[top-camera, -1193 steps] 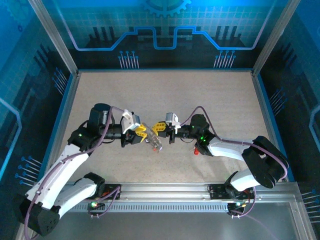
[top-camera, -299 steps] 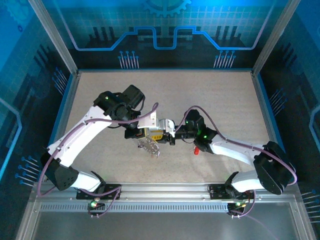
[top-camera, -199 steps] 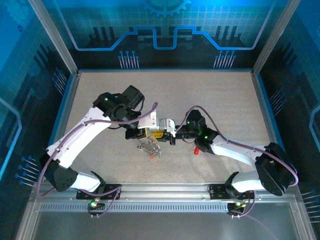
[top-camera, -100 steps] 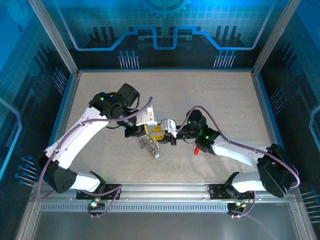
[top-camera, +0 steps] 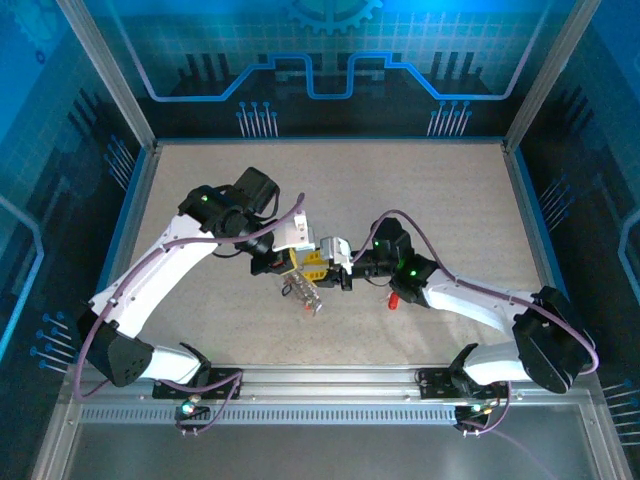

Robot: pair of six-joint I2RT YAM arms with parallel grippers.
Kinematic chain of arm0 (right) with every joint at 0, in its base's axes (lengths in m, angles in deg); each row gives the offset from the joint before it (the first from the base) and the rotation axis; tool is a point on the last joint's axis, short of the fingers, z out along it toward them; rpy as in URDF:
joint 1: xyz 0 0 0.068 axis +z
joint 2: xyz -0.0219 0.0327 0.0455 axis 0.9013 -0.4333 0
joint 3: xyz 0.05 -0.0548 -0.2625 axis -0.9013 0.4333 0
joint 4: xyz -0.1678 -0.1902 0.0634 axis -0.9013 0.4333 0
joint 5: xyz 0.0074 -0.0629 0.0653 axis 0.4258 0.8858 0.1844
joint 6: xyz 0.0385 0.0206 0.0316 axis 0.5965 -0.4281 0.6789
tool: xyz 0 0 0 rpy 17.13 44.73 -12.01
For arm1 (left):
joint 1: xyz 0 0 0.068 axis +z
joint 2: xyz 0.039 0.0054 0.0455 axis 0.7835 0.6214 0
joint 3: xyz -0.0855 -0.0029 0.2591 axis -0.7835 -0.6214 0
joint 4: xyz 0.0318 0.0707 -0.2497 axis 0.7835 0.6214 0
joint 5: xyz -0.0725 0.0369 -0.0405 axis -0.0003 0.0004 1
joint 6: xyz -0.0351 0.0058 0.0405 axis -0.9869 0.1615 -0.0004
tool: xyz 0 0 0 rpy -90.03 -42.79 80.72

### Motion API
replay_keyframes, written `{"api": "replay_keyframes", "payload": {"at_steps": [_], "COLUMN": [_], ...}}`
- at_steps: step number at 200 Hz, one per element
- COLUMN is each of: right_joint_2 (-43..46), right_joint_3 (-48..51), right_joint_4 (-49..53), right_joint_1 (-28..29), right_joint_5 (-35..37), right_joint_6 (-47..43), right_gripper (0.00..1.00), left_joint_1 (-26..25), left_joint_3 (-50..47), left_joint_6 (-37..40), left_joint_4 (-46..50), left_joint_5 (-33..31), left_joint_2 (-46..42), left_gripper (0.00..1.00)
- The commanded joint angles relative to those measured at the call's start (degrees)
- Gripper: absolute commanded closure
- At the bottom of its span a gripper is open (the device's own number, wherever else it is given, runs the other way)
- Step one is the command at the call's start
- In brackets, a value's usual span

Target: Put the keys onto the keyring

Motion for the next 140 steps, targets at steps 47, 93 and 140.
{"api": "replay_keyframes", "payload": {"at_steps": [47, 93, 140], "right_joint_2": [-2.39, -2.81, 0.00], "right_joint_3": [-1.96, -1.83, 3.16], "right_joint_4": [-3.00, -4.98, -14.24], "right_joint_1": [0.00, -0.02, -1.03], "right_joint_5": [-0.27, -0.27, -0.68], "right_joint_6": [3.71, 5.62, 6.86], "right_gripper": [0.84, 1.00, 1.00], "left_joint_1": [0.26, -0.29, 4.29], "left_joint_3": [-0.35, -3.01, -10.59], "left_joint_6": [-0.62, -1.75, -4.39], "left_joint_4": [-1.72, -4.89, -14.49], "left_joint_5": [5.06, 8.45, 11.81], "left_joint_2": [-1.59, -3.37, -13.10], "left_gripper": [1.00, 1.00, 0.72]}}
